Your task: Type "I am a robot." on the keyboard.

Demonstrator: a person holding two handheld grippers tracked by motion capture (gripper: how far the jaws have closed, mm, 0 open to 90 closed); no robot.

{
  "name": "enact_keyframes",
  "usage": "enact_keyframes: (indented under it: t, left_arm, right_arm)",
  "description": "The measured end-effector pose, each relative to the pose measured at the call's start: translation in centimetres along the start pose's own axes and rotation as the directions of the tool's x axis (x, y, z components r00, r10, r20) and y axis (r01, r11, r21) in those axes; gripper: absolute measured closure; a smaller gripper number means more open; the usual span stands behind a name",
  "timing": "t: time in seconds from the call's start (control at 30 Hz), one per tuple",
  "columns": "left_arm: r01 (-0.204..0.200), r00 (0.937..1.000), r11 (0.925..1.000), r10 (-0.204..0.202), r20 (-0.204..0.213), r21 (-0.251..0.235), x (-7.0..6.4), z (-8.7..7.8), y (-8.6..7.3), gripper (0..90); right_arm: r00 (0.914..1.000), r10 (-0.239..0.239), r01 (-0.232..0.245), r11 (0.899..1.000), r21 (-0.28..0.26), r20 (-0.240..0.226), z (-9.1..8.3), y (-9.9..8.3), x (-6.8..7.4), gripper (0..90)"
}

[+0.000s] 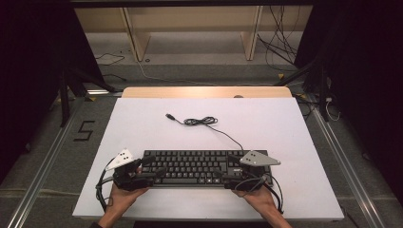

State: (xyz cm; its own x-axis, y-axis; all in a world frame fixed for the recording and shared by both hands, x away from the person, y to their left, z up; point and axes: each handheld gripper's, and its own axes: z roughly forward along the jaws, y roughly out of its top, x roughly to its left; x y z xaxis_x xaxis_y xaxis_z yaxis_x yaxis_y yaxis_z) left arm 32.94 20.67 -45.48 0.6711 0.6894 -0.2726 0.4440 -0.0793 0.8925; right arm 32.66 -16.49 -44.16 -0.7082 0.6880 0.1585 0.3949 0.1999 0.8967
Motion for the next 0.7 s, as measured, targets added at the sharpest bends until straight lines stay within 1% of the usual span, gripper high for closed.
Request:
enact_keyframes:
  t: [0.4,0.57,0.67,0.7]
  left_arm:
    - [0.002,1.0000,1.0000,-0.002,-0.002,-0.001,0.0,0.0,0.0,26.4]
    - [0.003,1.0000,1.0000,-0.003,-0.001,-0.001,0.0,-0.1,0.0,26.4]
    - [0.005,1.0000,1.0000,-0.005,-0.001,-0.004,0.0,-0.1,0.0,26.4]
    - [0.005,1.0000,1.0000,-0.005,-0.001,-0.004,0.0,-0.1,0.0,26.4]
  right_arm:
    - [1.0000,-0.003,0.004,0.999,0.033,-0.003,1.7,0.8,0.1,29.5]
    - [0.9999,-0.013,0.014,0.999,0.044,-0.010,2.6,1.1,0.3,29.6]
    - [0.9999,-0.013,0.014,0.999,0.044,-0.010,2.6,1.1,0.3,29.7]
    - [0.9996,-0.021,0.022,0.998,0.052,-0.020,3.5,1.4,0.6,29.7]
